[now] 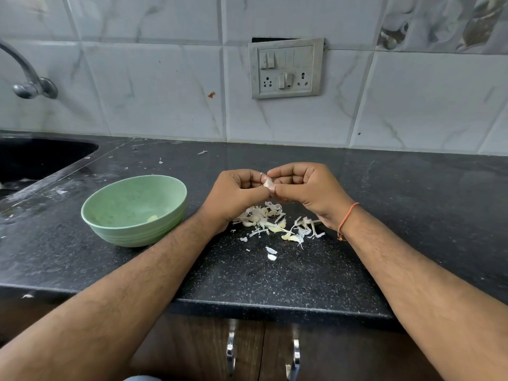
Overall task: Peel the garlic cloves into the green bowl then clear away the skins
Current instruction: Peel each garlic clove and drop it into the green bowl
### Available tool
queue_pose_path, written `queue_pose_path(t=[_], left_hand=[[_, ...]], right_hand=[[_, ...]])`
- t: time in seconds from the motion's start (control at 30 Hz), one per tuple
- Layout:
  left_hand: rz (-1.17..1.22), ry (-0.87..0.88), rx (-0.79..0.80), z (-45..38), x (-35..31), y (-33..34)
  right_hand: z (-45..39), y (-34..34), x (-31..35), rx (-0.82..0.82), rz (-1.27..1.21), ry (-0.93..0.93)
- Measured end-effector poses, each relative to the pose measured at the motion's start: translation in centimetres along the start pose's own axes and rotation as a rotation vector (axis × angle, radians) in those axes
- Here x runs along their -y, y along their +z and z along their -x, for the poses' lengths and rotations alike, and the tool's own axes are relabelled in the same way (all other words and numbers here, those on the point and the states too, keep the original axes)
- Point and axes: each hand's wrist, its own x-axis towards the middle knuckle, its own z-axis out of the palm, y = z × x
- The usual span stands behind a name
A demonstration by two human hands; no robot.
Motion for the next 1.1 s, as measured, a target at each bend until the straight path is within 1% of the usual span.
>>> queue_pose_path(t=[0.07, 0.2, 0.3, 0.4, 0.7, 1.0, 1.1], left_hand=[[0.006, -0.01, -0.025, 0.02, -0.2, 0.09], [0.031, -0.036, -0.056, 0.03, -0.39, 0.2], [0.055, -0.054, -0.063, 0.03, -0.5, 0.13], [0.07, -0.07, -0.07, 0.02, -0.54, 0.11], [0.183, -0.077, -0.071, 0.28, -0.99, 0.03], [0.043, 0.001, -0.158, 0.23, -0.65, 0.01], [0.031, -0.015, -0.131, 0.2, -0.65, 0.02]], right_hand=[[-0.14, -0.07, -0.11, -0.022, 0.084, -0.044], [-0.37, -0.43, -0.33, -0.07, 0.369, -0.134], [-0.03, -0.4, -0.11, -0.048, 0.553, -0.172], [0.1, -0.2, -0.05, -0.026, 0.632, -0.204], [-0.21, 0.22, -0.56, -0.029, 0.618, -0.264], [-0.39, 0.35, -0.93, 0.005, 0.497, -0.204], [-0.51, 0.28, -0.94, 0.002, 0.485, -0.182]])
